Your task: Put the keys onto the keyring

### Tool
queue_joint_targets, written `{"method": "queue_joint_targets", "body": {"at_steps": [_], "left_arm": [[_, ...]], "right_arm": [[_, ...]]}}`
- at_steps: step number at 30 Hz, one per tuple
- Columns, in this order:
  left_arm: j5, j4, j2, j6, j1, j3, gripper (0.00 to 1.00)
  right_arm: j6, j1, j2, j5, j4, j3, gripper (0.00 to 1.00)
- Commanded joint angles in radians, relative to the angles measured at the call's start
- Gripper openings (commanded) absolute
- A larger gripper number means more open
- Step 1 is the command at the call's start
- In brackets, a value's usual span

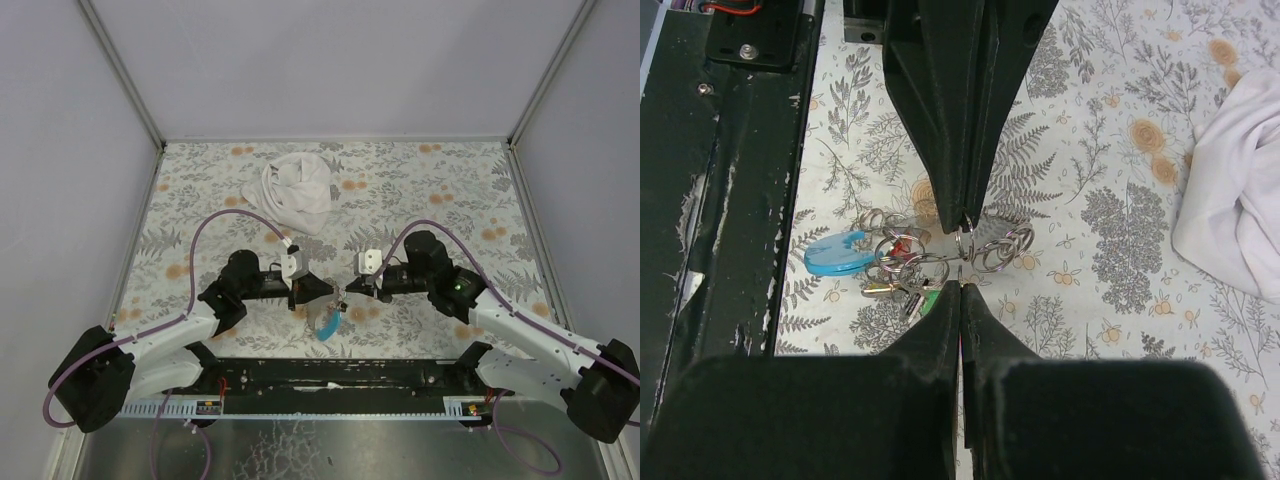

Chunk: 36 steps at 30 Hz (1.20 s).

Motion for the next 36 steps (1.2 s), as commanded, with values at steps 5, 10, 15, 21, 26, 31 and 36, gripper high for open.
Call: {"method": "queue_joint_targets", "body": {"at_steps": [5, 10, 15, 21, 26, 31, 36], "left_arm": [[0.022, -0.008, 0.01, 0.024, 0.002, 0.019, 0.0], [0.045, -0.007, 0.01, 0.025, 0.001, 0.019, 0.0], [0.046, -0.006, 0.011, 0.024, 0.002, 0.018, 0.0], [0.045, -0.005, 0.009, 0.024, 0.001, 0.018, 0.0], [0.049, -0.006, 0.013, 0.022, 0.002, 0.019, 0.0], [0.05, 0.0, 0.015, 0.019, 0.002, 0.02, 0.0], [0.052, 0.009, 0.019, 0.013, 0.002, 0.018, 0.0]], "right_arm": [[-0.043, 0.005, 0.007, -0.052, -0.044, 0.082, 0.0], [-0.043, 0.005, 0.024, -0.024, -0.025, 0.077, 0.0], [-0.035, 0.005, 0.032, -0.017, -0.028, 0.078, 0.0], [-0.036, 0.005, 0.032, -0.018, -0.037, 0.08, 0.0], [-0.034, 0.005, 0.031, -0.023, -0.037, 0.08, 0.0], [-0.035, 0.005, 0.042, -0.045, -0.039, 0.086, 0.0], [-0.032, 0.005, 0.058, -0.08, -0.032, 0.095, 0.0]]}}
